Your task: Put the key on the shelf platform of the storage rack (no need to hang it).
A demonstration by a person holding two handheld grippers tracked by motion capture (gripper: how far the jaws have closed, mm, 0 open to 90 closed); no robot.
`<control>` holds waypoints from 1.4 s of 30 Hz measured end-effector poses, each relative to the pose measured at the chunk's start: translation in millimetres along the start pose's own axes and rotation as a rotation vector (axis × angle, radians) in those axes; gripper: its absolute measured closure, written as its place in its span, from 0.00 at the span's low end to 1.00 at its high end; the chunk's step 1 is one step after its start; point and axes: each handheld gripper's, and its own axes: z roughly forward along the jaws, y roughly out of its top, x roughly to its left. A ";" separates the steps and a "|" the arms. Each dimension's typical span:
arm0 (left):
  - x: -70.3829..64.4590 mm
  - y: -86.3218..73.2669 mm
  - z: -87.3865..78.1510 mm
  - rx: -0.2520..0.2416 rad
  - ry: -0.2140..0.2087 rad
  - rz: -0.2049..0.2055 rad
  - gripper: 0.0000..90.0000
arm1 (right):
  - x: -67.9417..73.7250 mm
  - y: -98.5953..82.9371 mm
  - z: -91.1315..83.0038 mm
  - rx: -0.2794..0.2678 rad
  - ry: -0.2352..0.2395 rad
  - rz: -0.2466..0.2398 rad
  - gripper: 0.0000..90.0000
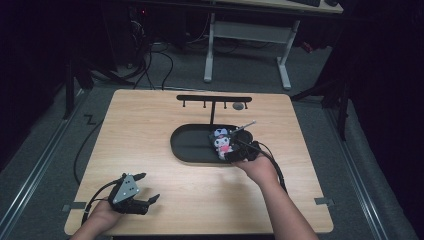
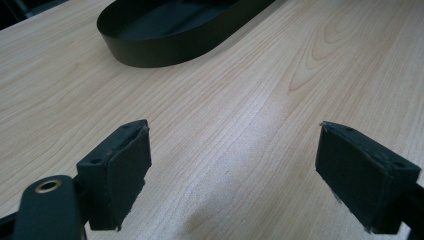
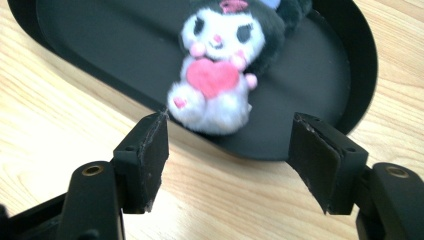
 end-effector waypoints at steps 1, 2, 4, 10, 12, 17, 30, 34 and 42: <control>-0.1 0.0 0.0 0.000 0.001 0.001 0.17 | -0.4 -3.4 -0.5 -0.010 -0.006 -0.007 0.34; -0.2 0.0 0.0 0.001 0.001 0.001 0.17 | -0.7 -6.8 -0.9 -0.021 -0.008 -0.007 0.33; -0.2 0.0 0.1 0.001 0.002 0.001 0.17 | -1.9 -13.3 -0.9 -0.035 -0.005 -0.012 0.33; -0.4 0.0 0.1 0.002 0.004 -0.002 0.17 | -4.6 -33.3 0.4 -0.064 -0.001 -0.024 0.33; -0.4 0.0 0.1 0.002 0.004 -0.001 0.17 | -6.2 -40.3 1.3 -0.077 -0.004 -0.024 0.33; -0.5 -0.1 0.2 0.001 0.006 -0.001 0.17 | -7.0 -59.4 5.5 -0.124 -0.006 -0.039 0.31; -0.7 -0.1 0.3 0.001 0.008 -0.001 0.17 | 16.8 -108.7 22.1 -0.210 -0.017 -0.098 0.26; -0.7 -0.1 0.2 0.003 0.007 0.001 0.17 | 28.3 -121.0 21.5 -0.259 -0.009 -0.107 0.25; -0.6 0.4 1.1 0.009 0.003 0.004 0.17 | 45.3 -154.7 8.3 -0.386 0.008 -0.049 0.23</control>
